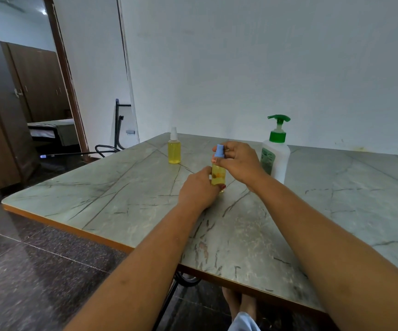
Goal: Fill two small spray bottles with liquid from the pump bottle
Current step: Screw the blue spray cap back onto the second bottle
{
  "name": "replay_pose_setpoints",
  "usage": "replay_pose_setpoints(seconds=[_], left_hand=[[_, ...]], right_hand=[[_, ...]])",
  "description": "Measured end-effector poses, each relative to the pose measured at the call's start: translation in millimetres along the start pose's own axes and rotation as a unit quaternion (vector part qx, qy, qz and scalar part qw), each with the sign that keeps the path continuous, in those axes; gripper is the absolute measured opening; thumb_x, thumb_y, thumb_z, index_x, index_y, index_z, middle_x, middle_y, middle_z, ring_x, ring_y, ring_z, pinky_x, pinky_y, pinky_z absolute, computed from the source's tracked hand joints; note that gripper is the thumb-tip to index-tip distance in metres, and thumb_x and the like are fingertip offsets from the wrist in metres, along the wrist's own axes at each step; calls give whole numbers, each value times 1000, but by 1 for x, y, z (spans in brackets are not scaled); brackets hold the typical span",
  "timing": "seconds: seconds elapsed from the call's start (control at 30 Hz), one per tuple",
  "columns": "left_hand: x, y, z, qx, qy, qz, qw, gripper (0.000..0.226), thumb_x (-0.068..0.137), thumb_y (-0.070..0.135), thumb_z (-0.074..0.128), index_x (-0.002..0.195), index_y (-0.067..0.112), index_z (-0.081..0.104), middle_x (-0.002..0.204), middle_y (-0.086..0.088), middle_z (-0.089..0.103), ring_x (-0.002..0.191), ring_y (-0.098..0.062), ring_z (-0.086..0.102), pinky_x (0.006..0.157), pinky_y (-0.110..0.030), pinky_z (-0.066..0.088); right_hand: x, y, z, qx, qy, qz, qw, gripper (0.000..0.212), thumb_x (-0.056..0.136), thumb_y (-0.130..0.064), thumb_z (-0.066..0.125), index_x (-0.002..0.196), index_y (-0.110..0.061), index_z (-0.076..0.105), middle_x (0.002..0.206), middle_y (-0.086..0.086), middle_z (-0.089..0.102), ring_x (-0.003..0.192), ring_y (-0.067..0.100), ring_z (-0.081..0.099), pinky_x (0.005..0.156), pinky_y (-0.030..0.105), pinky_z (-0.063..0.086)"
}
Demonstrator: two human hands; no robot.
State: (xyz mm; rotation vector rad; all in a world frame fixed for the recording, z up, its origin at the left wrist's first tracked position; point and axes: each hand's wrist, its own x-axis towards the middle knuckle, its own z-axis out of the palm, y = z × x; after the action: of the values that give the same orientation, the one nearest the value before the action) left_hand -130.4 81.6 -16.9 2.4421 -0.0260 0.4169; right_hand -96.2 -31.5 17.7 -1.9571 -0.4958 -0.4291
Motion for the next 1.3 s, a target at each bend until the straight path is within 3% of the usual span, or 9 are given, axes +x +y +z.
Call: replay_pose_setpoints(seconds=[0.23,0.47,0.53,0.63,0.73,0.8,0.93,1.07,1.3], left_hand=[[-4,0,-2,-22,4,2,1000,48,89,33,59,132,17,44,118,-7,62,105,-23,59,80,-29,43],[1,-4,1,-22,13,10,1000,35,87,33,61,115,16,49,110,-8,64,96,-24,59,76,-32,45],[2,-6,1,-37,5,6,999,35,86,34,62,114,18,50,112,-5,66,100,-24,60,80,-33,46],[3,-6,-1,-33,-4,12,999,33,86,35,62,112,18,51,112,-4,66,101,-25,59,80,-32,45],[-1,-3,-3,-31,-11,16,999,34,87,34,60,115,17,53,118,-6,62,107,-26,57,81,-30,41],[-2,-2,-5,-30,-17,17,999,34,87,34,59,117,17,54,122,-5,61,110,-25,56,83,-29,39],[-2,-1,-6,-52,-29,8,998,34,85,32,63,117,20,57,123,-4,61,111,-23,55,85,-28,39],[10,0,-5,-79,-54,-16,995,37,83,29,68,117,19,58,121,-5,61,109,-25,57,94,-33,46],[34,5,5,-80,-76,-28,994,39,81,27,70,118,18,58,116,-3,65,106,-24,59,90,-41,51]], right_hand=[[-5,-1,2,-7,-62,38,997,66,75,-31,78,133,-14,52,124,4,61,111,16,56,94,28,47],[-8,-4,-6,-84,-81,30,993,64,76,-30,79,131,-13,51,126,5,59,108,16,57,86,23,45],[-10,-12,-14,-68,-11,-5,998,51,77,-28,77,123,-16,58,112,0,64,86,8,59,72,17,45],[-20,-27,-34,5,203,-123,971,22,82,-21,72,102,-20,63,82,-8,64,57,4,51,57,18,44],[-36,-28,-65,53,341,-169,923,27,81,-19,72,105,-17,59,87,-4,59,70,6,53,63,13,42],[-39,-19,-87,96,286,-93,949,48,79,-22,76,119,-25,51,110,-2,55,94,9,53,79,15,43],[-39,14,-124,241,-16,148,959,89,78,-9,73,144,-41,23,151,-5,26,132,20,35,109,49,31],[-25,38,-121,184,-189,226,938,93,77,4,68,144,-40,21,143,-5,38,132,23,37,112,52,27],[-4,45,-92,162,-232,231,931,70,79,14,62,137,-15,36,116,4,53,115,23,48,96,35,42]])
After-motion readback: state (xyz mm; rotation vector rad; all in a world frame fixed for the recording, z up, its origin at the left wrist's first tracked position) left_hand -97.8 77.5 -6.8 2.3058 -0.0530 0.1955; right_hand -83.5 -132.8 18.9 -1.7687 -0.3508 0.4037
